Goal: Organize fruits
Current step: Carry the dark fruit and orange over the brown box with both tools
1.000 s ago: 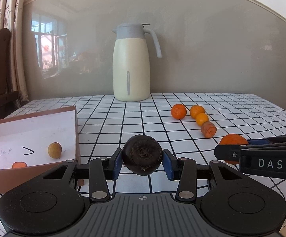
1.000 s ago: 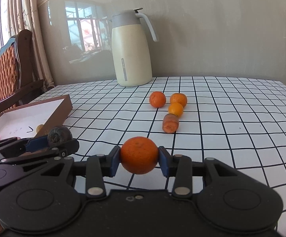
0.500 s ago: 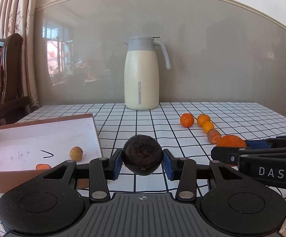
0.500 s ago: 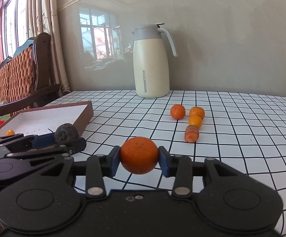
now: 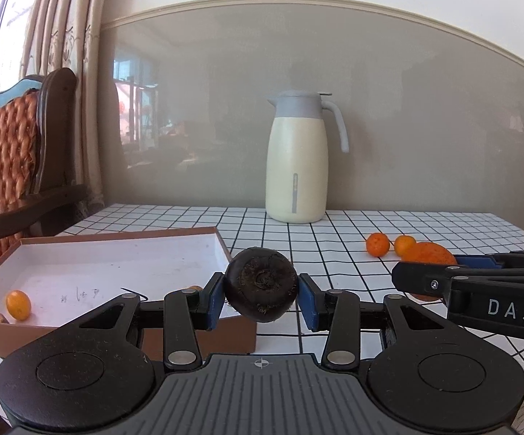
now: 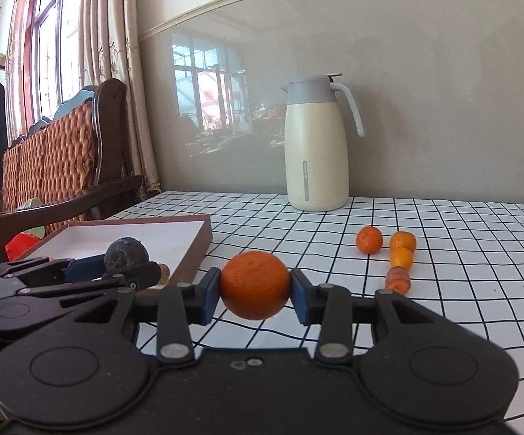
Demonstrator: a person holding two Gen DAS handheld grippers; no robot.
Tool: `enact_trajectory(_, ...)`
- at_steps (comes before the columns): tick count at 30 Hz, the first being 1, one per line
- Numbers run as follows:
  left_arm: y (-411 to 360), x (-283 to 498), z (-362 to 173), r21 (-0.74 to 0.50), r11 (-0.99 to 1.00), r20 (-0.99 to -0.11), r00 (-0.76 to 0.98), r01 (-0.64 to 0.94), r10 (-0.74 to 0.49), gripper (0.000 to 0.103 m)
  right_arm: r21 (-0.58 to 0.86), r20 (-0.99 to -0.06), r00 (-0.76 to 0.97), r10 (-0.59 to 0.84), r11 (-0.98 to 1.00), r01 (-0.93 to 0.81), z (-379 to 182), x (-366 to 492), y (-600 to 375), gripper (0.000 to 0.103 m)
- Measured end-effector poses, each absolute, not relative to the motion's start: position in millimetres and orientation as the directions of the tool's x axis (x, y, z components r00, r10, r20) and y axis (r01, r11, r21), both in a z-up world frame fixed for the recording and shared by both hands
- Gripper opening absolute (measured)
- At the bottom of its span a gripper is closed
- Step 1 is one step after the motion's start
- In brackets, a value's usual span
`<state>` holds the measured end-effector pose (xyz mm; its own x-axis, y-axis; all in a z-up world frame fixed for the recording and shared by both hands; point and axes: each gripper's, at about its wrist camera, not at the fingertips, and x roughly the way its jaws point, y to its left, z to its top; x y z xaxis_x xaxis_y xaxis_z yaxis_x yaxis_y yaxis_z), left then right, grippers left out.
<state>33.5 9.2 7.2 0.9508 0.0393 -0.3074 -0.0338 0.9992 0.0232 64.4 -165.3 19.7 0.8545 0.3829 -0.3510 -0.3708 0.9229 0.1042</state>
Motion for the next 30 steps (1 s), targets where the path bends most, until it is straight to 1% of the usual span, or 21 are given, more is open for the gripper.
enact_trajectory(18, 71.5, 27.1, 15.8, -0.013, 0.979, -0.272, 0.943, -0.204, 0.193, 0.043, 0.123, -0.282, 0.828, 0.485, 0.874, -0.471, 29.5, 73.4, -113.8, 0.032)
enact_trajectory(30, 117.7, 21.2, 20.0, -0.012, 0.950, -0.289, 0.911, -0.311, 0.294, 0.043, 0.151, -0.298, 0.777, 0.554, 0.831, -0.535, 27.6, 85.2, -71.9, 0.032)
